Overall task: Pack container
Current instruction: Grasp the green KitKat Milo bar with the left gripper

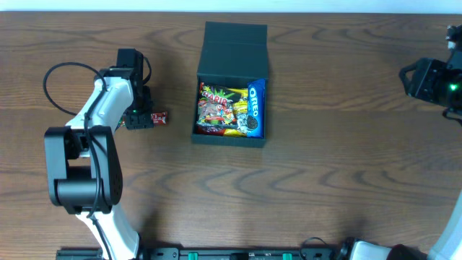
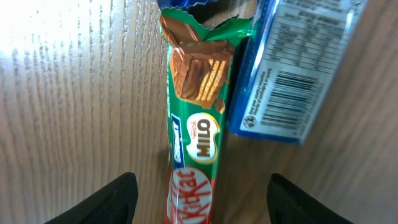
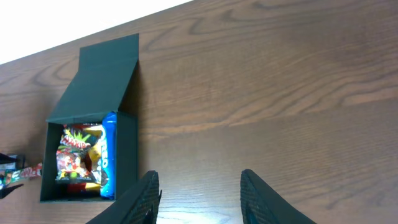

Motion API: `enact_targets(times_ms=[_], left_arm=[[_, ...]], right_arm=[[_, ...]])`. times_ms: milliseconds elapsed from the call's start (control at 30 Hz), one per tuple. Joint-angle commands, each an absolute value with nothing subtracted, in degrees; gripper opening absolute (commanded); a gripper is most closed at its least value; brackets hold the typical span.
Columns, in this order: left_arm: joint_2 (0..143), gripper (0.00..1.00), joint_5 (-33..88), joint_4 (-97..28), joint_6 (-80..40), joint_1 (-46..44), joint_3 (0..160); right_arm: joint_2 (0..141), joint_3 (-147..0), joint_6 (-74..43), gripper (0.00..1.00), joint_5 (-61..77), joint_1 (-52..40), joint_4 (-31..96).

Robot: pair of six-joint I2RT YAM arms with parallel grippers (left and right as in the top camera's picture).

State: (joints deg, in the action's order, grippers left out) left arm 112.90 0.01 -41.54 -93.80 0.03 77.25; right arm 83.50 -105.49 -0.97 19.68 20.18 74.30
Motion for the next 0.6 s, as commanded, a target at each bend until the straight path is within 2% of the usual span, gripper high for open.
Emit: enact_targets(times_ms=[0,133,333,567], left_arm=[[115.13,0.68,-0.36,-41.67,-92.14,-0.03,76.88],[116.53,0.68,0.08,-41.71,-91.26,-0.03,76.88],[116.57,0.62,-0.23,-41.32,-91.26,-0.01,76.88],[116.57,0.45,-0.51,-41.28,-89.65,-0.01,76.88]], right_arm=[[83.15,-106.02,-0.12,0.42,19.88,20.60,74.39],[83.15,-106.02,-0.12,0.43,19.88,20.60,74.39],[83.15,-106.02,-0.12,0.43,19.88,20.60,74.39],[83.15,-106.02,-0.10,0.43,19.66,20.60,74.41]])
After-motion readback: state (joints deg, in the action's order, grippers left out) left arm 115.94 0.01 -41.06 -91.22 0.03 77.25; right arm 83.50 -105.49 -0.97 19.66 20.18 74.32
